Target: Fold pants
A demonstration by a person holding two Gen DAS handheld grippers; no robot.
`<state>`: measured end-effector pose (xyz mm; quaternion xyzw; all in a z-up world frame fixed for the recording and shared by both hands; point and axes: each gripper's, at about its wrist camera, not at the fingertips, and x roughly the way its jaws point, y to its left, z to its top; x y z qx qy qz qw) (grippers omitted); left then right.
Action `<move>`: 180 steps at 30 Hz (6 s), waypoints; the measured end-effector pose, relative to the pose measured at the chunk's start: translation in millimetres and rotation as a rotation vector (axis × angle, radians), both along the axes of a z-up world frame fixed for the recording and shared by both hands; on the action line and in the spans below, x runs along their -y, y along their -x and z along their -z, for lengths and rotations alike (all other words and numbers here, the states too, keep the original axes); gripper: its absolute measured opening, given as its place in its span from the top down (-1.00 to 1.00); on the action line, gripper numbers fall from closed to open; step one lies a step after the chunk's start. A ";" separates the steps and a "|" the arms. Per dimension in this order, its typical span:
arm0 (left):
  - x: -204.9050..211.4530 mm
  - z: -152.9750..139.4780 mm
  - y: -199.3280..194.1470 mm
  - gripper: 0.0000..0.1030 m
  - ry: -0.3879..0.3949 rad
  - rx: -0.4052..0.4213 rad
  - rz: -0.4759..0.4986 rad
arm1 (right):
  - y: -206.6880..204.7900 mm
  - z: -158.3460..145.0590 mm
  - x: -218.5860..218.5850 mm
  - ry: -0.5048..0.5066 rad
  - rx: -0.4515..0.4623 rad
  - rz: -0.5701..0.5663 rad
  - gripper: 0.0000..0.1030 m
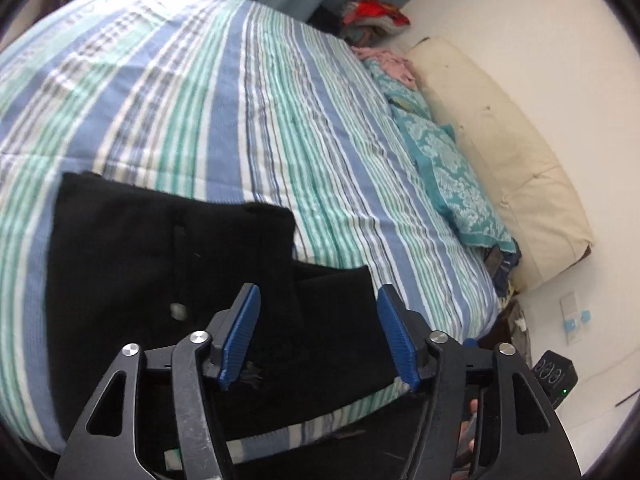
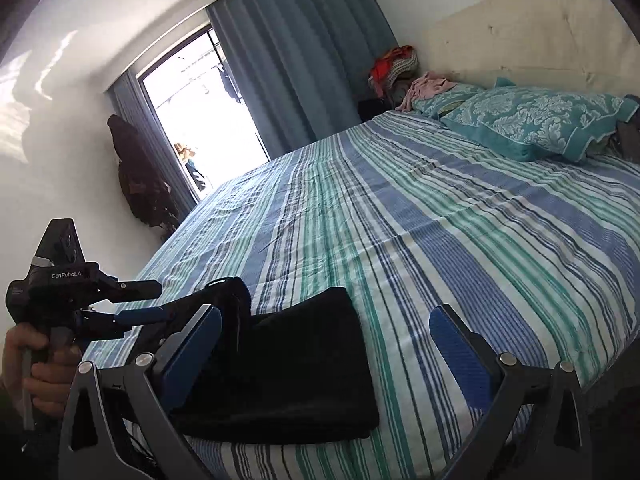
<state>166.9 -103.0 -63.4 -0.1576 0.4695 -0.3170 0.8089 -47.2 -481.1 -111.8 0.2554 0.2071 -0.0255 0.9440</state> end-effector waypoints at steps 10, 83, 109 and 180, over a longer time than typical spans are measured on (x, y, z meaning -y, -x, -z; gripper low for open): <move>-174.0 67.3 21.3 -0.51 -0.243 0.106 -0.521 | -86.1 24.4 -111.5 0.050 -0.164 -0.649 -0.98; -19.7 70.2 91.7 -0.51 -0.439 0.280 0.026 | -175.9 16.5 -21.8 0.066 -0.397 -0.286 0.48; -9.3 76.1 80.5 -0.67 -0.600 0.215 -0.043 | -12.3 0.7 -48.4 0.075 -0.226 -0.123 -0.91; -15.4 79.5 -216.6 -0.01 -0.357 0.025 -0.070 | -343.2 16.6 -11.4 -0.335 -0.278 -0.571 0.28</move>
